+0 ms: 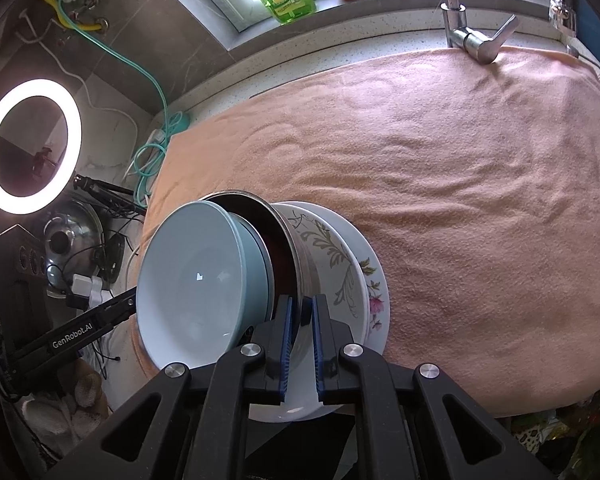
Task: Organize plates and bowls
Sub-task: 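Lower the nested bowl stack onto the floral plate stack with both grippers, then open both grippers and pull them back from the bowl stack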
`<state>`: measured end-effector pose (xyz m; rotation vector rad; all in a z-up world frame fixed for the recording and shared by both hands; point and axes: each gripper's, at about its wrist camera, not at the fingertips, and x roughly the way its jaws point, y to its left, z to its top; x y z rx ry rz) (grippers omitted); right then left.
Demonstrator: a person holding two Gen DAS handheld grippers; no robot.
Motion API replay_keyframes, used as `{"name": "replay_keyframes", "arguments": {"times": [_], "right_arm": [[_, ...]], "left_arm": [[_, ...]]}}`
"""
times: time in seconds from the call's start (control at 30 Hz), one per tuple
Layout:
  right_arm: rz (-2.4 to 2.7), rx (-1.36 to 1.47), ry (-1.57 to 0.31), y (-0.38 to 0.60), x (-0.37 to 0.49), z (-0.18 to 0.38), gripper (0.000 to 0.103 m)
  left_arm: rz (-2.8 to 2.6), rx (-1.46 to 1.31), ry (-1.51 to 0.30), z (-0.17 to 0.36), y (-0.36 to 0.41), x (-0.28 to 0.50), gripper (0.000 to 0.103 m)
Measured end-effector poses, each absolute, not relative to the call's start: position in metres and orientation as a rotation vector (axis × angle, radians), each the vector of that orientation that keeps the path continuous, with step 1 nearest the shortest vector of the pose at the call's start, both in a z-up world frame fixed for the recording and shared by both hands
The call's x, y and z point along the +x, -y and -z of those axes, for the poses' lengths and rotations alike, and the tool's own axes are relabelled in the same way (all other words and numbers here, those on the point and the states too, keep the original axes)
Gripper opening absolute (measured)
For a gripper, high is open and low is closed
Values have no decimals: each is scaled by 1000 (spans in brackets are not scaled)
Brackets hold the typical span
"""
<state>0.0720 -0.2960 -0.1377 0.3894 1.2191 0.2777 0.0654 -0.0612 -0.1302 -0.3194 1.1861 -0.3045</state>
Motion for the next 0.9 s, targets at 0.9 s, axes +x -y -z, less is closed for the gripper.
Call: {"name": "replay_keyframes", "arguments": {"times": [0.9], "right_arm": [[-253,378,-1159,303,62,122,15]], "left_arm": [[257,-303,-1115,111,44,56,11]]}}
